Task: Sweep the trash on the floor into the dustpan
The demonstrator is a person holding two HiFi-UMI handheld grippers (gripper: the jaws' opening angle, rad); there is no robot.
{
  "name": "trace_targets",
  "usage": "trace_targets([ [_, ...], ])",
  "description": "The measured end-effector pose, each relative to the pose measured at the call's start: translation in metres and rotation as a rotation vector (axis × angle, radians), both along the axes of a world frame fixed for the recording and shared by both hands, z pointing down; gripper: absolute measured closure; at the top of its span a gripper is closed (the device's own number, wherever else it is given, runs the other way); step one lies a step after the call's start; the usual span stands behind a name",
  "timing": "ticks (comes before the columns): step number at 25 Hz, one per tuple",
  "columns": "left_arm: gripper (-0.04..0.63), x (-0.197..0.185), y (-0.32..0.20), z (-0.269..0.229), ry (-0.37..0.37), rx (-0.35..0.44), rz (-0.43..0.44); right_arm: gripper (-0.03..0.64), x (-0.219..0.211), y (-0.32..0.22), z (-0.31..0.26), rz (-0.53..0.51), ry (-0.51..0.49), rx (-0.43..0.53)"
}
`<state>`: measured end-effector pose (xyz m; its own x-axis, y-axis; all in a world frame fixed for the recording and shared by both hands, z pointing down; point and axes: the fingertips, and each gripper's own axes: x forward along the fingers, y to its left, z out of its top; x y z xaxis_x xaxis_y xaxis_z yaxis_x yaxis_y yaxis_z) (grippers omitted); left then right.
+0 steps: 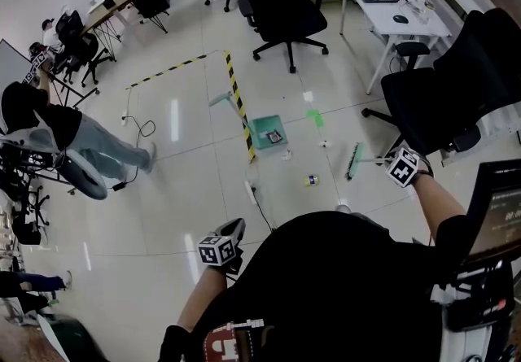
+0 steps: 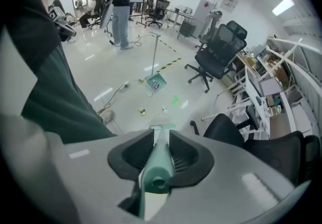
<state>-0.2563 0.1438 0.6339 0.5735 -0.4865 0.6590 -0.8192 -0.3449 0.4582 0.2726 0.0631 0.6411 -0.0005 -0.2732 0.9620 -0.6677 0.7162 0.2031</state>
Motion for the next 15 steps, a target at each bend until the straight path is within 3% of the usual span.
trace_targets([
  [5, 0.592, 0.008, -0.053, 0.007, -0.032, -0.008, -0.015, 0.528, -0.004, -0.066, 0.024, -0.056, -0.025, -0.024],
  [11, 0.592, 0.049, -0.129, 0.019, -0.075, -0.050, -0.096, 0.528, 0.024, -0.167, 0.069, -0.126, -0.061, -0.070],
  [15, 0.592, 0.080, -0.167, 0.018, -0.051, -0.072, -0.216, 0.529, 0.047, -0.228, 0.099, -0.178, -0.062, -0.126],
])
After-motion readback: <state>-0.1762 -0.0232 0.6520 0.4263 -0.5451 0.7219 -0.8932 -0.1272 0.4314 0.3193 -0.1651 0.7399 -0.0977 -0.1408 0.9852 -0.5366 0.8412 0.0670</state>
